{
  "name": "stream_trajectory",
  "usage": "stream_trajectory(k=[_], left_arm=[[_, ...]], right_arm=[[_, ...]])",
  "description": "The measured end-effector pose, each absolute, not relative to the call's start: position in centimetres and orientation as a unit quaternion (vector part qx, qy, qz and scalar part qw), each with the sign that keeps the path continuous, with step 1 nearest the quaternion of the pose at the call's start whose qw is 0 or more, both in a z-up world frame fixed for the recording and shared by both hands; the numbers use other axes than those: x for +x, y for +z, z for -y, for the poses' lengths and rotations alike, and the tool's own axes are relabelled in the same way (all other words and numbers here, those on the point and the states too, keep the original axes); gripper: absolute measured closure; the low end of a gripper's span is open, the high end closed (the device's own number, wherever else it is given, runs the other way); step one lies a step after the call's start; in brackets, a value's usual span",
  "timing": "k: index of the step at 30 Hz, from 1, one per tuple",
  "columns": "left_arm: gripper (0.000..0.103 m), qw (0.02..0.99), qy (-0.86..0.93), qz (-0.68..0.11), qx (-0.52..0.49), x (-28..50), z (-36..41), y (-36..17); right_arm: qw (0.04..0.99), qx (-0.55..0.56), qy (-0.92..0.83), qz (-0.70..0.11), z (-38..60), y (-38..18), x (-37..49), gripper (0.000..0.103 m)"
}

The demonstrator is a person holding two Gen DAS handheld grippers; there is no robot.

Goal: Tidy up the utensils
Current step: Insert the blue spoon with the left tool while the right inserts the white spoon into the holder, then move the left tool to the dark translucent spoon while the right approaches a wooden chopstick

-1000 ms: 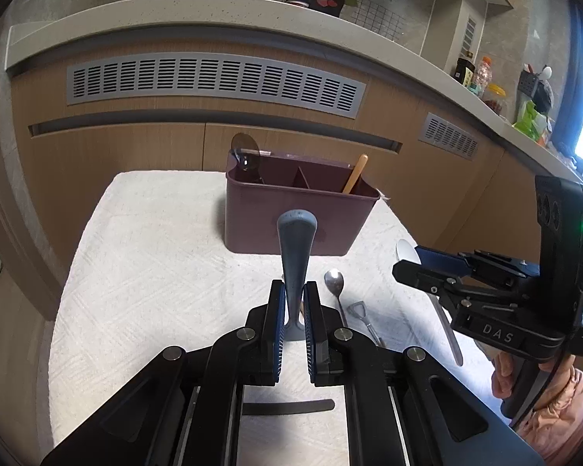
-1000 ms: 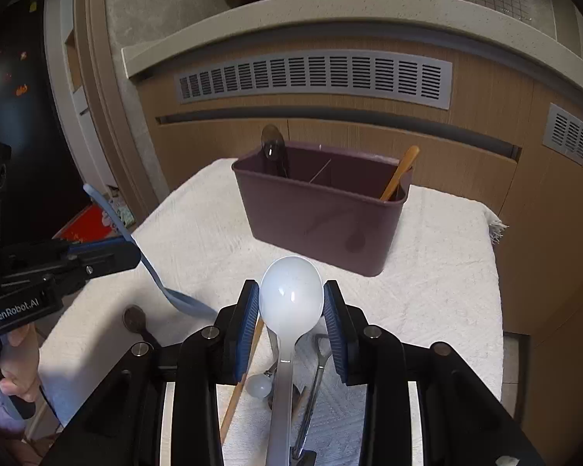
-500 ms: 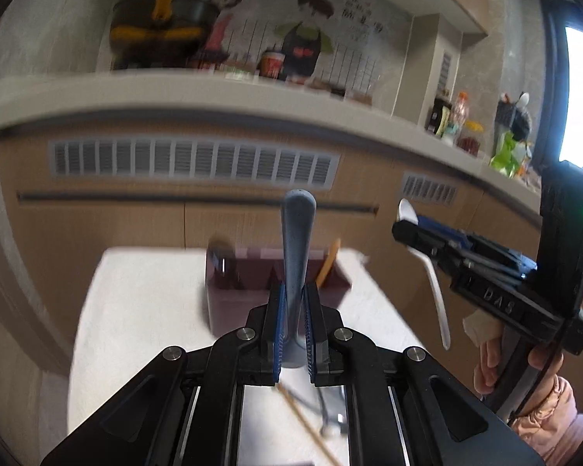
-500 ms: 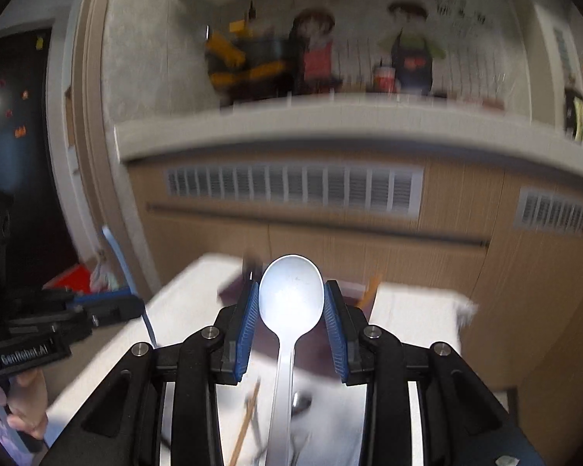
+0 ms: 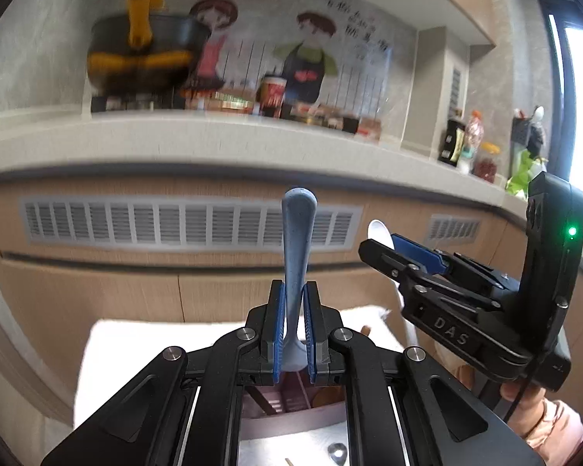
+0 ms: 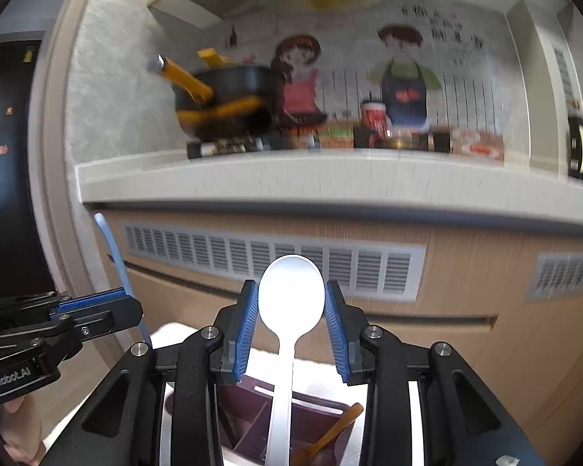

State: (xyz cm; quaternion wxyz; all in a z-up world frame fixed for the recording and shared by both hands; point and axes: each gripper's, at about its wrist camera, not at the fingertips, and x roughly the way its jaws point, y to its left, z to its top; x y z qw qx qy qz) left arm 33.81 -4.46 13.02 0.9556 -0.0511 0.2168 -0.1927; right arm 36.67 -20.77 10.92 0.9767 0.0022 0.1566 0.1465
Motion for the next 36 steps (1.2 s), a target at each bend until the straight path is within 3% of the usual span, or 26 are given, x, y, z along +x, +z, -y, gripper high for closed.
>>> stream_trajectory(k=[10, 11, 12, 13, 18, 23, 27, 36], left_arm=[[0.09, 0.929, -0.19, -0.311, -0.061, 37.6, 5.4, 5.0], [0.088, 0.926, -0.193, -0.317, -0.063, 37.6, 5.5, 4.5], [0.084, 0.925, -0.193, -0.32, -0.064, 37.4, 5.4, 4.2], [0.078, 0.925, -0.191, -0.323, -0.065, 37.3, 5.3, 3.8], [0.076, 0.925, -0.18, -0.328, -0.068, 35.7, 4.1, 3.3], [0.066, 0.926, -0.168, -0.335, -0.05, 32.9, 2.7, 2.8], [0.057, 0.915, -0.179, -0.361, -0.034, 30.7, 2.4, 1.4], [0.053, 0.889, -0.182, -0.421, -0.002, 24.6, 1.2, -2.5]], right_arm=[[0.966, 0.006, 0.141, -0.217, 20.7, 3.3, 40.4, 0.069], [0.961, 0.006, 0.149, -0.233, 20.8, 2.7, 40.6, 0.062], [0.958, 0.008, 0.153, -0.244, 20.9, 2.3, 40.8, 0.047], [0.957, 0.015, 0.154, -0.246, 21.2, 2.0, 40.5, 0.041], [0.96, 0.015, 0.134, -0.245, 22.9, 2.1, 38.1, 0.033], [0.963, -0.006, 0.115, -0.244, 24.1, 2.7, 34.2, 0.004], [0.953, -0.046, 0.123, -0.272, 23.7, 2.0, 30.9, 0.002], [0.927, -0.13, 0.112, -0.332, 22.1, -3.4, 23.8, 0.0]])
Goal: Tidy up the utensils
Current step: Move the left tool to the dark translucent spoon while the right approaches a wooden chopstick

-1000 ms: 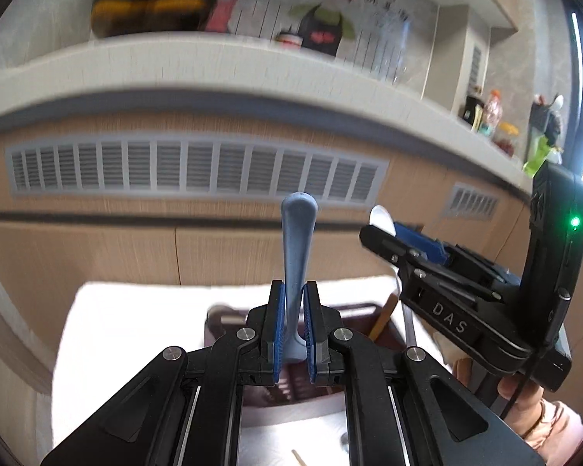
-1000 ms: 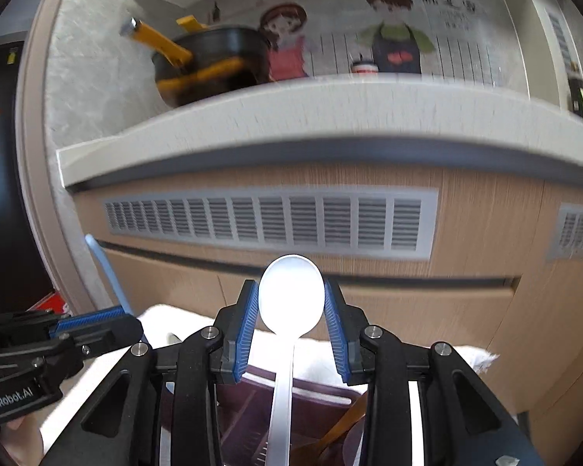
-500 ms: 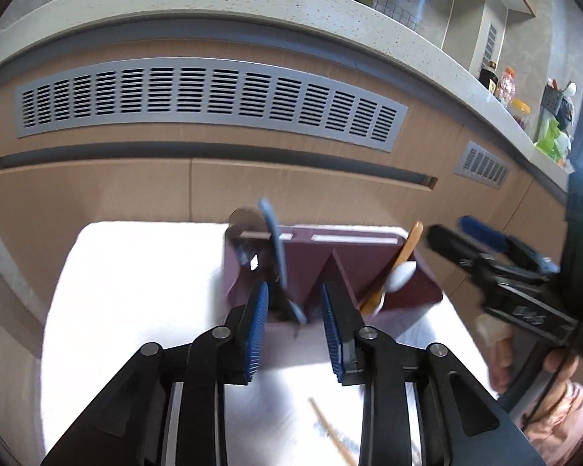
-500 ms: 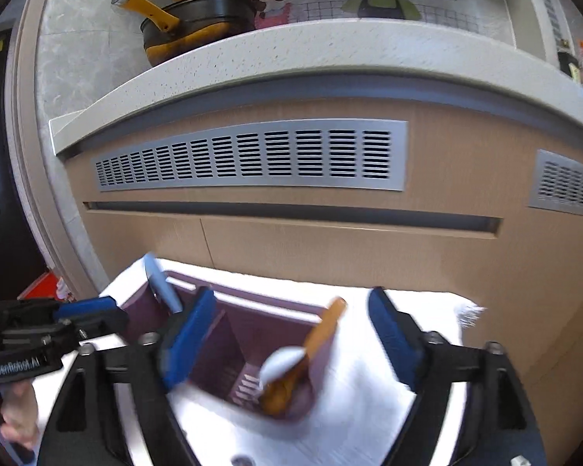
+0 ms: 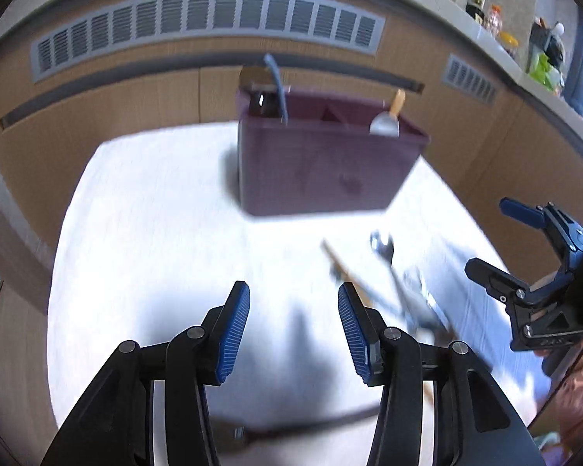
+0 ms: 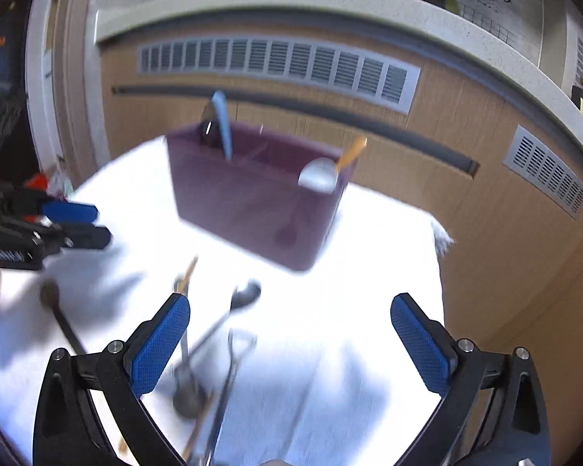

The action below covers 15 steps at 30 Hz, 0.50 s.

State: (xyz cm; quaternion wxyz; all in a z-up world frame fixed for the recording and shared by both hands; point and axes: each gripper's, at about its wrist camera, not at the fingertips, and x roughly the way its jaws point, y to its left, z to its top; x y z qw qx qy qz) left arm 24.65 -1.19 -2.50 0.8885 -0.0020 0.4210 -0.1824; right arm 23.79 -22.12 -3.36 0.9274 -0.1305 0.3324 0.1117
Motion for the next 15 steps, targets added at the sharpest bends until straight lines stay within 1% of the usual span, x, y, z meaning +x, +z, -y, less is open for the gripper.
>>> stream_trajectory(k=[4, 8, 12, 15], left_arm=[[0.05, 0.878, -0.185, -0.442, 0.005, 21.5, -0.1, -3.9], [0.045, 0.874, -0.152, -0.462, -0.01, 18.8, -2.2, -5.0], [0.045, 0.854, -0.123, -0.501, -0.067, 18.1, -4.2, -6.1], [0.045, 0.83, -0.129, -0.529, -0.119, 18.1, -4.7, -7.0]], right_arm=[[0.915, -0.16, 0.111, -0.353, 21.3, -5.1, 21.3, 0.0], [0.898, -0.128, 0.185, -0.378, 21.1, -6.3, 19.6, 0.0], [0.888, -0.159, 0.202, -0.381, 19.4, -7.0, 19.1, 0.001], [0.892, -0.153, 0.195, -0.379, 19.2, -6.6, 19.4, 0.001]])
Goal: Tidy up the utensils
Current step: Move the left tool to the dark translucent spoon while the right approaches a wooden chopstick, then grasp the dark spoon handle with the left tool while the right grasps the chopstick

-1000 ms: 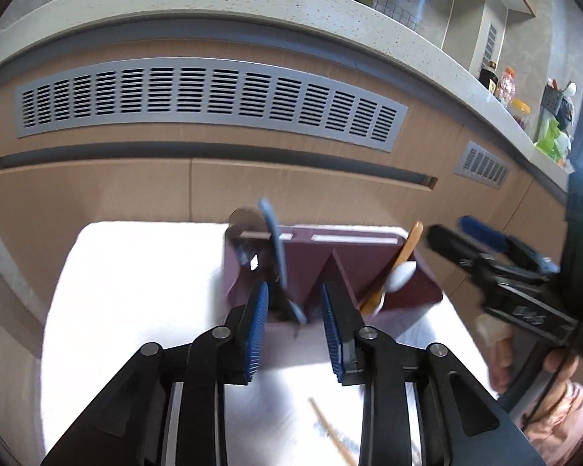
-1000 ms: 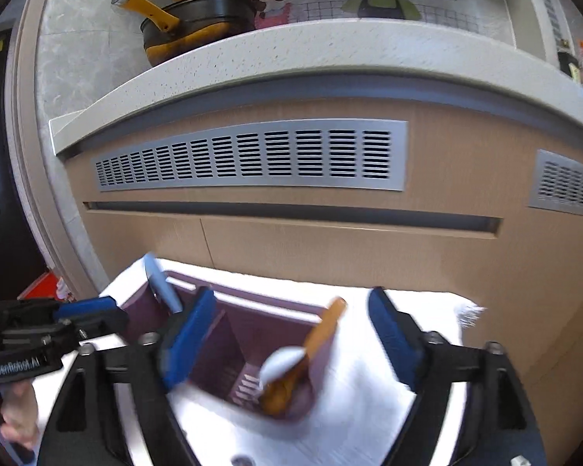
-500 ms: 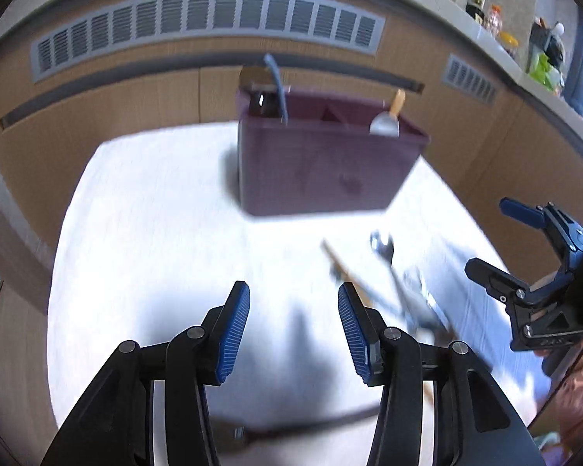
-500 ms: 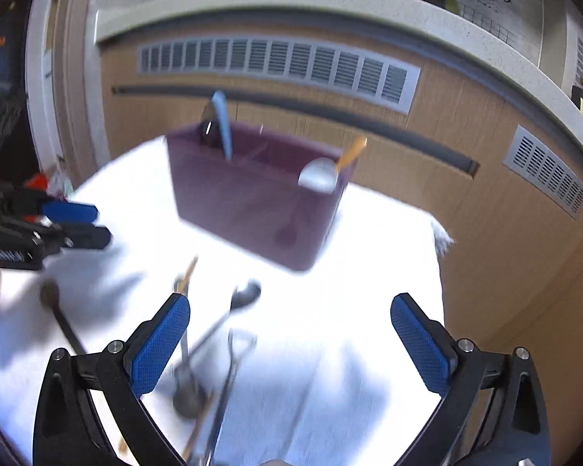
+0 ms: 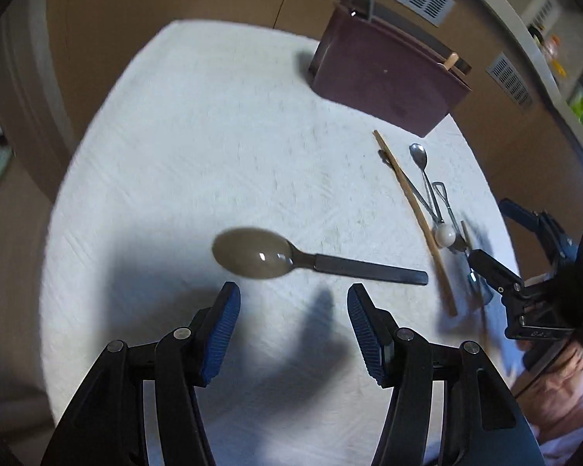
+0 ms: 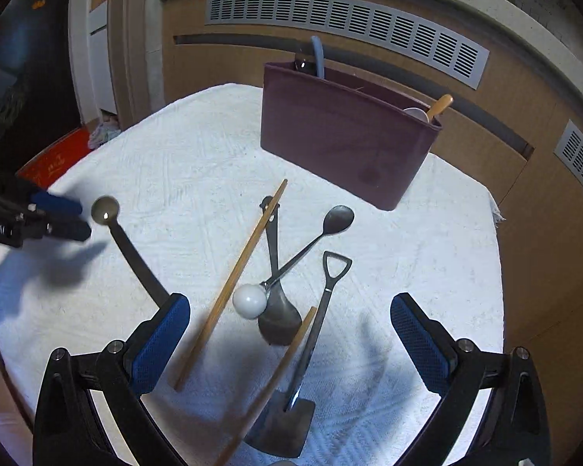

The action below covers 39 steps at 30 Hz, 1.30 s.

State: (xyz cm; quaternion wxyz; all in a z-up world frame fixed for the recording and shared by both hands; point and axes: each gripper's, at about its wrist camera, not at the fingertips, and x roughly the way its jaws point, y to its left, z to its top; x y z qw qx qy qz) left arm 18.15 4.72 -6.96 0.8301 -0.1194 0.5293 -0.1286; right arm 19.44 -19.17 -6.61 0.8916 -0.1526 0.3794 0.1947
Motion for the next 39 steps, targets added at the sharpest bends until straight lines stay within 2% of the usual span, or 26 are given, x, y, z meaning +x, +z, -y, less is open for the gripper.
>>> stream_trajectory(k=[7, 12, 16, 17, 19, 21, 22, 24, 25, 27, 30, 34, 39], left_arm=[[0.044, 0.839, -0.111, -0.517, -0.124, 21.2, -2.8, -6.9], [0.043, 0.853, -0.125, -0.5, -0.088, 24.4, 0.7, -7.0], [0.036, 0.864, -0.133, -0.485, -0.033, 25.5, 3.5, -7.2], [0.036, 0.865, -0.131, -0.483, -0.019, 25.5, 3.9, -7.2], [0.036, 0.867, -0.131, -0.481, 0.007, 25.3, 4.2, -7.3], [0.036, 0.868, -0.121, -0.482, 0.022, 25.0, 3.7, -7.4], [0.036, 0.869, -0.114, -0.481, 0.024, 24.7, 3.1, -7.3], [0.036, 0.868, -0.107, -0.484, 0.015, 24.4, 2.0, -7.1], [0.036, 0.867, -0.105, -0.487, 0.003, 24.2, 1.3, -7.0], [0.036, 0.863, -0.104, -0.494, -0.016, 24.1, 0.4, -7.0], [0.036, 0.857, -0.103, -0.503, -0.047, 24.2, -0.6, -6.9], [0.036, 0.851, -0.103, -0.512, -0.062, 24.5, -0.7, -6.9], [0.036, 0.839, -0.129, -0.521, -0.089, 25.7, 0.8, -6.9]], right_arm=[[0.905, -0.127, 0.156, -0.374, 21.1, -5.7, 20.0, 0.001], [0.909, -0.113, 0.121, -0.383, 22.1, -6.3, 20.9, 0.001], [0.904, -0.086, 0.147, -0.393, 21.3, -6.5, 21.9, 0.004], [0.903, -0.085, 0.157, -0.392, 20.8, -6.4, 22.0, 0.013], [0.898, -0.093, 0.172, -0.393, 19.7, -6.5, 22.3, 0.042], [0.89, -0.101, 0.191, -0.402, 18.5, -6.8, 22.9, 0.063], [0.884, -0.099, 0.202, -0.411, 18.0, -7.0, 23.3, 0.067], [0.872, -0.088, 0.229, -0.423, 17.1, -7.5, 24.0, 0.071], [0.867, -0.083, 0.24, -0.428, 16.7, -7.7, 24.4, 0.079], [0.857, -0.075, 0.255, -0.442, 16.0, -8.3, 25.2, 0.086], [0.853, -0.082, 0.243, -0.454, 14.9, -9.3, 26.3, 0.087], [0.855, -0.102, 0.23, -0.453, 14.6, -9.6, 26.3, 0.096], [0.868, -0.085, 0.213, -0.441, 17.0, -8.2, 25.7, 0.096]])
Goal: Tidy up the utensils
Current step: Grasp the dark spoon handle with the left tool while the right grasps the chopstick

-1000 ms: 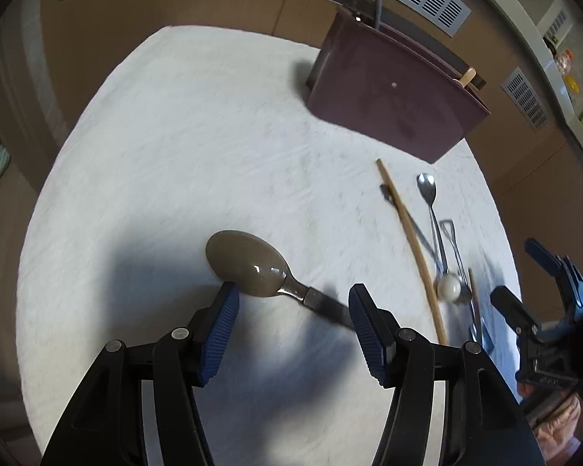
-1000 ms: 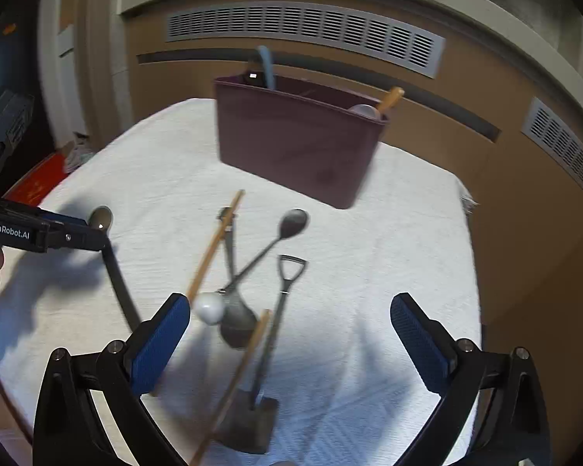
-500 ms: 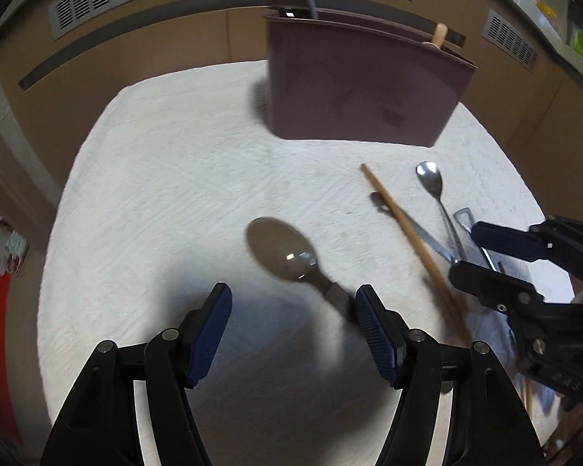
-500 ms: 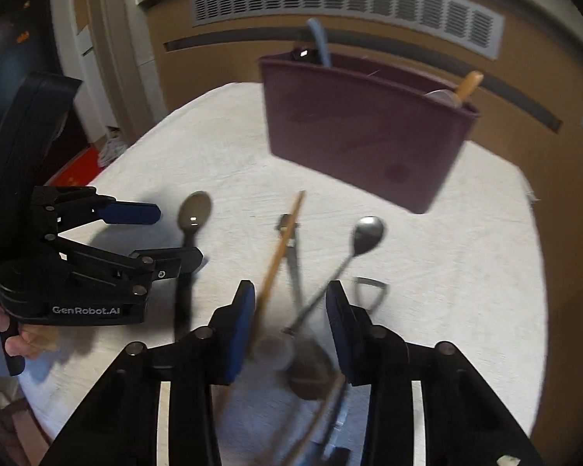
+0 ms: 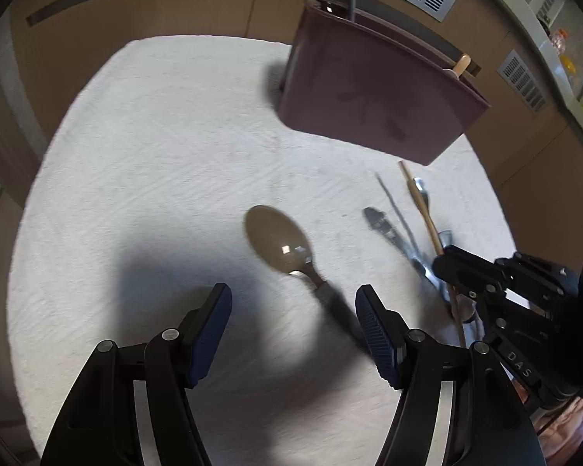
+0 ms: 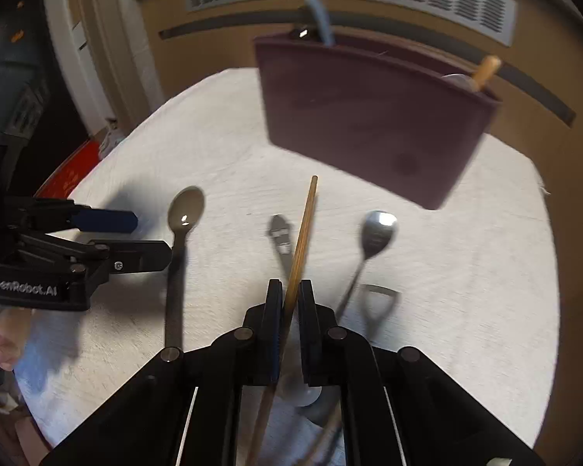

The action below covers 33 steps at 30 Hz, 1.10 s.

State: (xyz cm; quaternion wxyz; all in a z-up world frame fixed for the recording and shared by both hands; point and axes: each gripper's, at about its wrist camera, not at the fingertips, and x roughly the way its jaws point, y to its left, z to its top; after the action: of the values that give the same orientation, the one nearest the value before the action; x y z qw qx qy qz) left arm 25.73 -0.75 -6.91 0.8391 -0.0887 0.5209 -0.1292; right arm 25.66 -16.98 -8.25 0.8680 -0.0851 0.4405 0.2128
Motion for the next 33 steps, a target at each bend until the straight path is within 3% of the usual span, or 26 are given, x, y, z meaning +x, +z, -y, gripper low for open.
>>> stream_trajectory(k=[8, 13, 27, 33], left_arm=[[0.039, 0.839, -0.168, -0.516, -0.033, 29.0, 6.7, -6.9], [0.05, 0.855, -0.154, -0.493, 0.052, 28.3, 9.6, -7.2], [0.053, 0.849, -0.175, -0.477, 0.142, 24.1, 7.0, -7.1], [0.053, 0.845, -0.165, -0.494, 0.119, 24.8, 4.6, -7.0]], right_arm=[[0.885, -0.046, 0.162, -0.434, 21.7, -7.5, 24.9, 0.096], [0.877, -0.026, 0.154, -0.453, 23.4, -8.8, 25.3, 0.096], [0.871, -0.008, 0.161, -0.465, 23.4, -9.4, 25.6, 0.094], [0.869, -0.01, 0.155, -0.469, 23.1, -9.3, 25.9, 0.093]])
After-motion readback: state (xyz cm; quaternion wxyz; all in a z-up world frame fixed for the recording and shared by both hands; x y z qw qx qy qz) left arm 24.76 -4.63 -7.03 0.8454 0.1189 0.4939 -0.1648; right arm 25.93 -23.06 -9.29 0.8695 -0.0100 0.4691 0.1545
